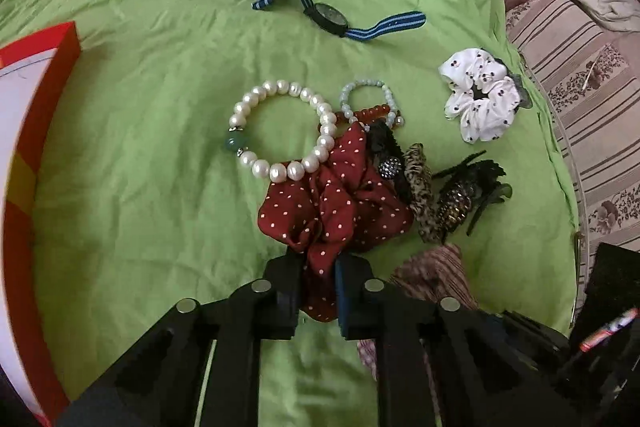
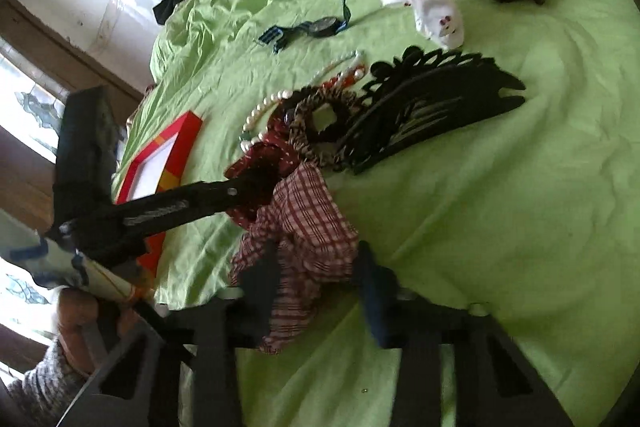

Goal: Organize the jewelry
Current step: 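Grasp the red polka-dot scrunchie with the left tool while the right grasps the plaid scrunchie, then carry both scrunchies into the red-rimmed box and open both tools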

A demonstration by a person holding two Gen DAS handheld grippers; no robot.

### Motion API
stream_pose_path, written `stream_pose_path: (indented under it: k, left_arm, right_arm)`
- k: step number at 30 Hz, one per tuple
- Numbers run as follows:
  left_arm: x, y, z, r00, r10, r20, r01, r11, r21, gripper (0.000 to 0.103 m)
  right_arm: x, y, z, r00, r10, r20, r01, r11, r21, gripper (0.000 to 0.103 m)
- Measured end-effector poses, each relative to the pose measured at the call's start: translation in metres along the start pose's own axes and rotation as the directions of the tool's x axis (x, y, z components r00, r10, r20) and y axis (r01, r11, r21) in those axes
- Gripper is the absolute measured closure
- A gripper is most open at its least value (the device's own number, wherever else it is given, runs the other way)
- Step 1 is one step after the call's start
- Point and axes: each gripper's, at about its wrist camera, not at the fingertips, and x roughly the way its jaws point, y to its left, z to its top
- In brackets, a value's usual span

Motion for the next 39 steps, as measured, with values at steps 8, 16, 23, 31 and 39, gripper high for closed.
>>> stream_pose_path:
  k: [8, 16, 23, 31, 39]
  left_arm:
    - [-0.093, 0.001, -0.034, 0.987, 0.068, 0.146, -0.078, 0.995, 0.062, 0.092]
    - [-0.178, 0.045, -0.075, 0.944, 0.162, 0.289, -0.161, 0.987, -0.026, 0.091]
    - [-0.213, 0.116, -0.093, 0.920, 0.226, 0.321, -0.178, 0.969, -0.173, 0.091]
    - [-0.200, 0.200, -0.044, 0.898, 0.314, 0.306, -0.231, 0.932, -0.279, 0.091]
    - [-0.178, 0.279, 0.009, 0.866, 0.422, 0.267, -0.310, 0.874, -0.374, 0.091]
  right_arm:
    - [-0.009, 0.001, -0.003, 0.999, 0.037, 0.027, -0.037, 0.999, 0.001, 0.089]
    - [-0.027, 0.002, -0.016, 0.997, 0.025, 0.072, -0.025, 1.000, -0.004, 0.091]
    - [-0.052, 0.017, -0.035, 0.993, -0.054, 0.106, 0.056, 0.998, -0.015, 0.091]
    - [-0.039, 0.102, -0.016, 0.997, -0.049, 0.051, 0.054, 0.993, -0.101, 0.091]
    - [0.049, 0.211, 0.031, 0.998, -0.045, -0.053, 0.033, 0.976, -0.215, 0.091]
